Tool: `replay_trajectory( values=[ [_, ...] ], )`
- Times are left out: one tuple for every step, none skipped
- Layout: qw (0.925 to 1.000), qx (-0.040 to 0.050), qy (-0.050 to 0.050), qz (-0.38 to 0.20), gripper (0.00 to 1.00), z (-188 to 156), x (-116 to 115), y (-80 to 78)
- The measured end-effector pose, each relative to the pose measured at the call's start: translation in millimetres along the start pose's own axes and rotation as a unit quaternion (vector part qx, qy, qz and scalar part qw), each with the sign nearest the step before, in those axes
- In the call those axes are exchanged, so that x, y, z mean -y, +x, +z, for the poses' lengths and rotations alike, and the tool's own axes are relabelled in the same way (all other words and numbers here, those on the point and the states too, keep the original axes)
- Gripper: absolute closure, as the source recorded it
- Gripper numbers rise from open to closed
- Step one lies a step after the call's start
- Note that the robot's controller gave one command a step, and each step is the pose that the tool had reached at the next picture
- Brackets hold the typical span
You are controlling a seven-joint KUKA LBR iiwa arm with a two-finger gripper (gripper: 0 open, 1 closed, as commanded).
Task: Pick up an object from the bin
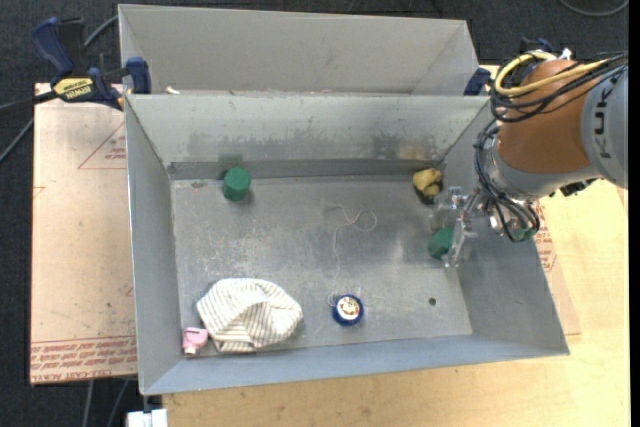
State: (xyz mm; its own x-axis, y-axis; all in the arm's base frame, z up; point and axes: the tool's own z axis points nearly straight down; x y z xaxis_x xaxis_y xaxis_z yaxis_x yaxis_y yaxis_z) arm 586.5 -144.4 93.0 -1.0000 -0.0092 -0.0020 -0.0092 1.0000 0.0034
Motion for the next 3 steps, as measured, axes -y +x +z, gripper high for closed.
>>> replay_trajectory(
  values=[
    [1.0000,0.0000,0.000,0.000,1.00,0.0,-0.1,0.0],
    [1.0000,0.0000,0.000,0.000,1.00,0.0,-0.2,0.0],
    [1.0000,0.0000,0.000,0.000,1.00,0.0,-0.2,0.0]
  ],
)
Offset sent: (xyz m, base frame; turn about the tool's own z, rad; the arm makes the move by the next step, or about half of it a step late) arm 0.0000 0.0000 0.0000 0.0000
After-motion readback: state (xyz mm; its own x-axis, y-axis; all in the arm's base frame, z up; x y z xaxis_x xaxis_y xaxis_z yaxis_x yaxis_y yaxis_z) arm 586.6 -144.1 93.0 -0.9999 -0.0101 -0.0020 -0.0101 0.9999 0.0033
